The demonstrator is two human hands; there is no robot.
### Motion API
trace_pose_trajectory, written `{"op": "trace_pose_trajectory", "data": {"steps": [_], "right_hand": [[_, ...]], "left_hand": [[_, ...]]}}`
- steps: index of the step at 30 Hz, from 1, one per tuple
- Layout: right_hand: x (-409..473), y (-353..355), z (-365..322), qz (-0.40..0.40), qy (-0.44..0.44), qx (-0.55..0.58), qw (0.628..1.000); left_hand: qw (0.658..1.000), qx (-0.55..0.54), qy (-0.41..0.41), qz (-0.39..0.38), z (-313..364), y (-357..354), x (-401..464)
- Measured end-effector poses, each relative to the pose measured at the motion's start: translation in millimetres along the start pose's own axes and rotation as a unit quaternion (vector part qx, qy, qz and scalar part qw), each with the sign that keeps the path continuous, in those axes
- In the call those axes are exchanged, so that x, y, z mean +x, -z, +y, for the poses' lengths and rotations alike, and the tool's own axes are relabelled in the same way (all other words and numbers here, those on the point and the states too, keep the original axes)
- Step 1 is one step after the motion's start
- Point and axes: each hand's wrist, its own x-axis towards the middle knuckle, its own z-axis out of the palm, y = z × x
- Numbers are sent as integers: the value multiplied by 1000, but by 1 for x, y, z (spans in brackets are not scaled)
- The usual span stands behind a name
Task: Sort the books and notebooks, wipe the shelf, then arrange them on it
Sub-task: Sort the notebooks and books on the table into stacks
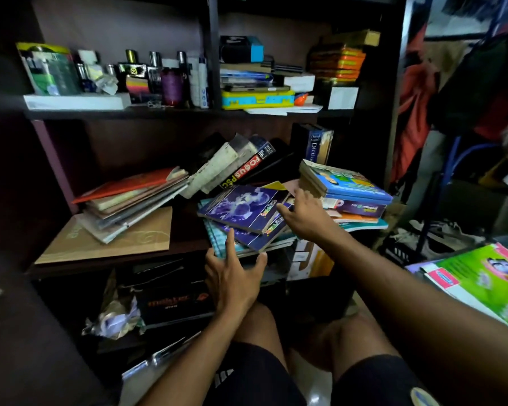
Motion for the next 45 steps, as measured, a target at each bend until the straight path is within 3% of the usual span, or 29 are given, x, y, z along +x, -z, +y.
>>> {"op": "trace_pose_trajectory", "data": {"steps": [4,6,9,12,15,17,19,21,23,26,28,31,34,38,42,45], "right_hand": [[22,-12,-15,-30,-48,-19,998],[25,-19,-18,-13,-50,-49,997],[12,-32,-23,21,-4,-79,997],[-3,-40,-23,-2,37,-67,997],[-13,-29,-16,-13,41,72,996],[-21,-17,-5,30,21,189,981],[-25,-6,13,75,-26,269,960],[-27,6,37,120,-85,346,927],[-24,13,69,142,-148,408,890],[-16,20,114,129,-214,485,838],[-3,23,141,157,-217,480,835],[30,29,191,202,-241,458,831],[70,25,234,161,-252,458,837],[69,37,210,160,-255,510,806],[49,41,193,187,-250,580,752],[16,57,186,212,-219,570,763]], "left_hand": [[994,61,-84,41,-7,13,7],[989,49,-138,-2,-13,20,21],[981,62,-156,-97,-17,18,30],[982,60,-159,-88,-21,16,30],[987,9,-147,-65,-22,25,34],[985,72,-152,-40,-15,27,29],[974,100,-203,-5,1,25,19],[968,34,-247,-32,24,18,13],[964,-89,-226,-110,52,7,14],[947,-226,-102,-206,100,-12,31],[935,-265,-31,-234,128,-28,48],[903,-331,10,-275,154,-68,85],[907,-306,60,-282,163,-105,126],[929,-276,64,-238,165,-134,148],[910,-350,67,-211,183,-101,110],[884,-412,63,-213,190,-68,69]]}}
